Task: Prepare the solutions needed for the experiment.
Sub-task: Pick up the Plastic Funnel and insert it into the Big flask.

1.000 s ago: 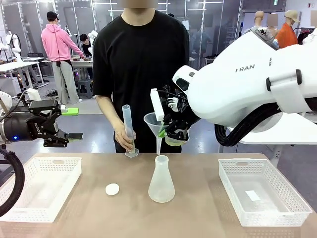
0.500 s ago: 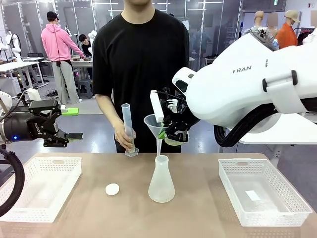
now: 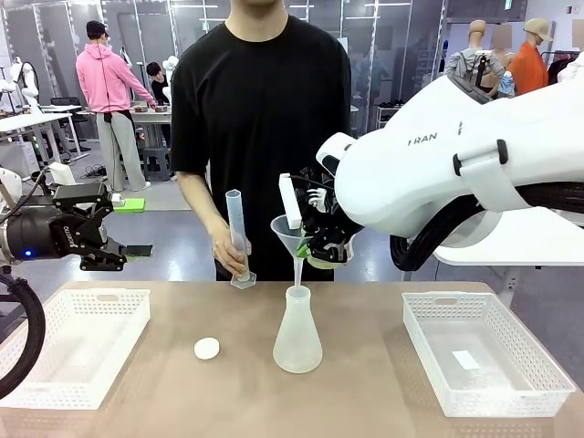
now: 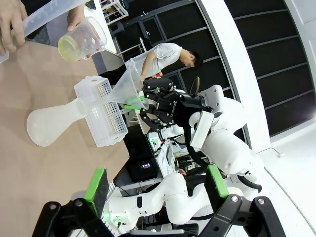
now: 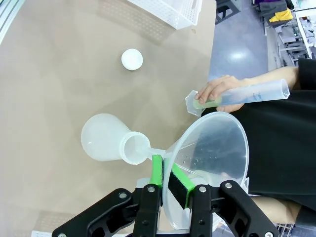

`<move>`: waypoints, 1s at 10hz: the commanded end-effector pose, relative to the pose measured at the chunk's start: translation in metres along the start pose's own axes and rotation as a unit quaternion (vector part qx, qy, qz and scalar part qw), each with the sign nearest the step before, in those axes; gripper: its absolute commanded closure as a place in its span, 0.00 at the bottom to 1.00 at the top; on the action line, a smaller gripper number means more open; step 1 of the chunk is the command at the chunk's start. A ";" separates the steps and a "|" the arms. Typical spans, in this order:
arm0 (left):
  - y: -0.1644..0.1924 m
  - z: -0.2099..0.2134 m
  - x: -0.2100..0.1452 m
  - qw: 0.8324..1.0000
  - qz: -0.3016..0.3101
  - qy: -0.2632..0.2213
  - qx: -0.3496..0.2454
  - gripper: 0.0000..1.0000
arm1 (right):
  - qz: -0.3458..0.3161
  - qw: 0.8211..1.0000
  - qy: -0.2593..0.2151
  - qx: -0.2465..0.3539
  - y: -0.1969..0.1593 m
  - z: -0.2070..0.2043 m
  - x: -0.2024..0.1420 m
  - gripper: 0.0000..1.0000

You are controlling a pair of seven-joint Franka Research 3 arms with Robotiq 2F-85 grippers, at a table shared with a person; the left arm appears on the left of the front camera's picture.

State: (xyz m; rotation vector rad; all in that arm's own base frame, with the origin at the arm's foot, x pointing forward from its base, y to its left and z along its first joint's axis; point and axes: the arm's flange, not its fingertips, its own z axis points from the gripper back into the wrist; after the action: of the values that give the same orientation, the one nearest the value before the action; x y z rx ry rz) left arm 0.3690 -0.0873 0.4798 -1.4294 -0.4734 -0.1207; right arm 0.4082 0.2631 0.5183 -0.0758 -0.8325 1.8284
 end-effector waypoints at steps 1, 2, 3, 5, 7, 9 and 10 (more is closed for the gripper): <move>-0.002 -0.002 0.000 1.000 0.003 0.000 -0.001 0.00 | -0.001 1.000 -0.002 0.000 -0.004 -0.008 -0.001 0.94; -0.002 -0.002 0.000 1.000 0.003 0.000 -0.001 0.00 | -0.007 1.000 0.002 0.004 -0.004 -0.011 -0.004 0.94; -0.002 -0.002 0.000 1.000 0.003 0.000 -0.001 0.00 | -0.007 1.000 0.001 0.008 -0.002 -0.013 -0.006 0.94; -0.002 -0.002 0.000 1.000 0.003 0.000 -0.001 0.00 | -0.009 1.000 0.001 0.016 0.002 -0.019 -0.008 0.94; -0.002 -0.002 0.000 1.000 0.003 0.000 -0.001 0.00 | -0.016 1.000 -0.005 0.024 0.006 -0.026 -0.010 0.94; -0.002 -0.002 0.000 1.000 0.003 0.000 -0.001 0.00 | -0.015 0.999 0.003 0.028 0.009 -0.029 -0.010 0.94; -0.002 -0.002 0.000 1.000 0.003 0.000 -0.001 0.00 | -0.014 0.999 0.004 0.031 0.010 -0.028 -0.011 0.82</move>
State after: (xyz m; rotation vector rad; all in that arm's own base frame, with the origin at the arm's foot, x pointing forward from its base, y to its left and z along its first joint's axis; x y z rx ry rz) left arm 0.3690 -0.0873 0.4798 -1.4294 -0.4733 -0.1208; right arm 0.4159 0.2691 0.4893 -0.0377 -0.7685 1.8117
